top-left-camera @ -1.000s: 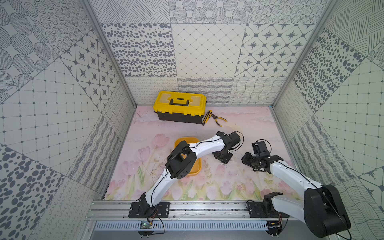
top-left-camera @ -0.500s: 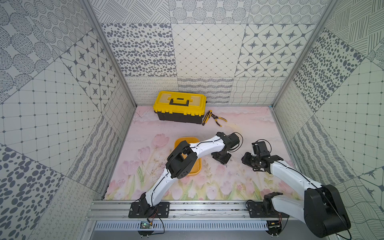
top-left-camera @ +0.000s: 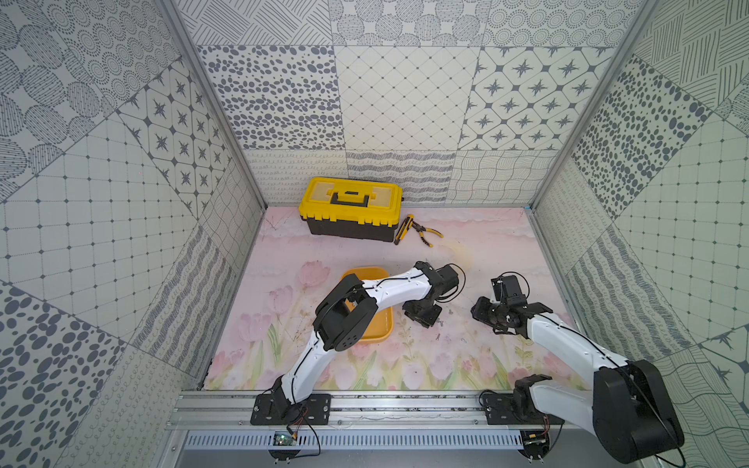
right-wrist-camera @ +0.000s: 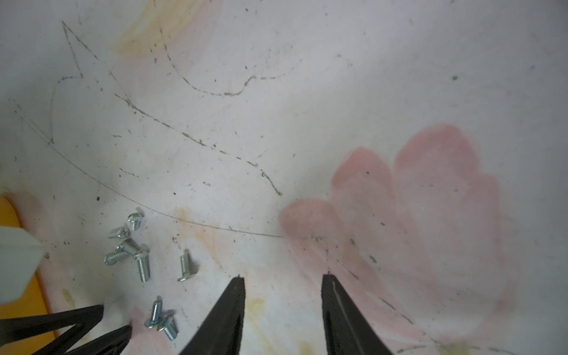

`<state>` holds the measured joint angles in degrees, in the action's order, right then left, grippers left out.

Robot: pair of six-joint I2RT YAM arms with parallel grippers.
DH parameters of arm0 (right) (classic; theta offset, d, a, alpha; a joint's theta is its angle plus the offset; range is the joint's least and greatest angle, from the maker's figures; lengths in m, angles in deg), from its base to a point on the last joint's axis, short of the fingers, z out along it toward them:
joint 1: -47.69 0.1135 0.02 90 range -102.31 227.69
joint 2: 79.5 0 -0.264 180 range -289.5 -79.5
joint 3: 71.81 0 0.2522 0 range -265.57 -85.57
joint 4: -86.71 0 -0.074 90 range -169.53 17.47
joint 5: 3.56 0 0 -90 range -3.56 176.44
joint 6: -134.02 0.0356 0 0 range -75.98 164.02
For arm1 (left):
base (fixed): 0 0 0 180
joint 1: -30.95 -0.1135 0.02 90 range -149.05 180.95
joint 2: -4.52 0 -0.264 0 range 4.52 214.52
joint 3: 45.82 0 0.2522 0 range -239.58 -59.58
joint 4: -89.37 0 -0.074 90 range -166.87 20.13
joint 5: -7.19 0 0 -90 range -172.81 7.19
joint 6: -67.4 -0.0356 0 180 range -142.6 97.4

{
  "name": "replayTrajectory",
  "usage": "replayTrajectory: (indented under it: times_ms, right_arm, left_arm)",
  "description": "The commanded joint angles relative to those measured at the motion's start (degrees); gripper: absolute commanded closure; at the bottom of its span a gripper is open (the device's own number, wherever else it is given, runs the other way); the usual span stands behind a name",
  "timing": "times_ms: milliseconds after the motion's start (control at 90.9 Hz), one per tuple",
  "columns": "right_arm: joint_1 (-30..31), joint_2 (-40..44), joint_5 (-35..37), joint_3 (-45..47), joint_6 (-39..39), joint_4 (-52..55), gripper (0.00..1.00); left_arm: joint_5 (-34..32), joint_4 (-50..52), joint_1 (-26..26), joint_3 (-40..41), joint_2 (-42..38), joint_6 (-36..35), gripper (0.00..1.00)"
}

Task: Put the screws on the desktop into the storage box
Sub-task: Adjust the screw at the center of the board.

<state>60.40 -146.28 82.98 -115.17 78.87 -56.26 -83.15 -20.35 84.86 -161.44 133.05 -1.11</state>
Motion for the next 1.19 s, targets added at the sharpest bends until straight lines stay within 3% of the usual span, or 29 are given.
replayTrajectory:
  times_ms: [0, 264, 484, 671, 847, 1035, 1178]
  right_arm:
    - [-0.3, -0.6, -0.1, -0.7, -1.0, -1.7, 0.54]
    - [-0.3, -0.9, -0.2, -0.8, -1.0, -1.7, 0.54]
    - [-0.3, -0.8, -0.2, -0.8, -0.9, -1.7, 0.54]
    - [-0.3, -1.0, -1.1, -0.9, -1.5, -1.8, 0.54]
    - [1.5, -1.4, -6.8, -2.5, -5.1, -1.9, 0.56]
    - [11.3, -4.5, -2.0, -11.0, -10.8, 5.5, 0.55]
    - [14.3, -9.0, -0.6, -14.8, -12.5, 8.3, 0.55]
  left_arm:
    - [3.2, -1.7, 0.2, 2.2, -3.0, 1.8, 0.59]
    - [6.9, -3.0, 2.5, 1.4, -7.7, 7.5, 0.57]
    - [5.9, -2.3, 5.7, -3.5, -3.2, 16.9, 0.53]
    - [0.8, -4.1, 5.5, -0.8, -5.9, 17.5, 0.53]
    - [0.8, -2.9, 1.5, 4.6, -11.9, 14.0, 0.54]
    - [3.5, -5.7, -6.8, 16.7, -23.0, 11.6, 0.55]
    - [8.0, -8.4, -11.8, 22.8, -30.1, 10.2, 0.54]
